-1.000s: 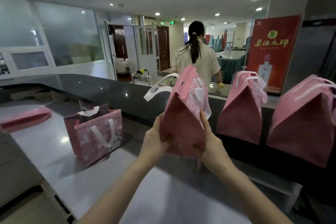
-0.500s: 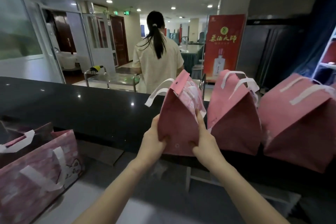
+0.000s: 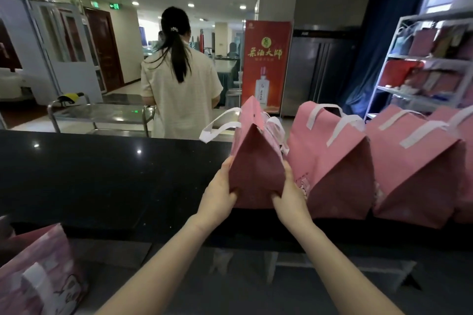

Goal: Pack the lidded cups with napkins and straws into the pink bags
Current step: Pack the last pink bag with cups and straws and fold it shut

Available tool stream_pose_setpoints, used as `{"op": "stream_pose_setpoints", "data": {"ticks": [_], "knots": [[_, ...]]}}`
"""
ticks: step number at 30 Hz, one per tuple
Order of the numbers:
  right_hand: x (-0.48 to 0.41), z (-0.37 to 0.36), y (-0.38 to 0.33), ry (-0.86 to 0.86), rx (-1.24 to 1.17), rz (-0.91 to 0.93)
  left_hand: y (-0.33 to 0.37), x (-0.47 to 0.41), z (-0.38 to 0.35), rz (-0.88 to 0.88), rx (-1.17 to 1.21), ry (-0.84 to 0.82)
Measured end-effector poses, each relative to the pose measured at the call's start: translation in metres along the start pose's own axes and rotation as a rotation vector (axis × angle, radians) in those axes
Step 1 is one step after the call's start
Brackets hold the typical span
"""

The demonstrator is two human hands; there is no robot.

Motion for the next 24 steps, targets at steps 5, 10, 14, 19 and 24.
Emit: {"op": "stream_pose_setpoints", "data": {"ticks": [5, 10, 14, 19, 24], "knots": [[0.042, 0.014, -0.047, 0.304, 0.109, 0.388, -0.020, 0.031, 0.032, -0.023, -0.080, 0.020], [0.072, -0.028, -0.115, 0.064, 0.070, 0.684, -0.062, 0.107, 0.102, 0.034, -0.264, 0.052], [0.094, -0.102, -0.172, -0.301, 0.058, 0.779, -0.085, 0.174, 0.177, 0.153, -0.438, 0.224], [0.139, -0.194, -0.243, -0.681, 0.195, 0.937, -0.109, 0.250, 0.262, 0.384, -0.774, 0.425], [0.184, -0.257, -0.294, -0.766, 0.347, 1.135, -0.134, 0.310, 0.291, 0.664, -0.822, 0.304]]}}
Point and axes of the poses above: each hand's wrist, its own x-axis away from the middle knuckle, its own z-axis out of the back of the hand, y = z × x, the point moved 3 cm from there along -x, towards the middle knuckle, and after that the axes turned 2 degrees about -y, right-handed, at the moved point
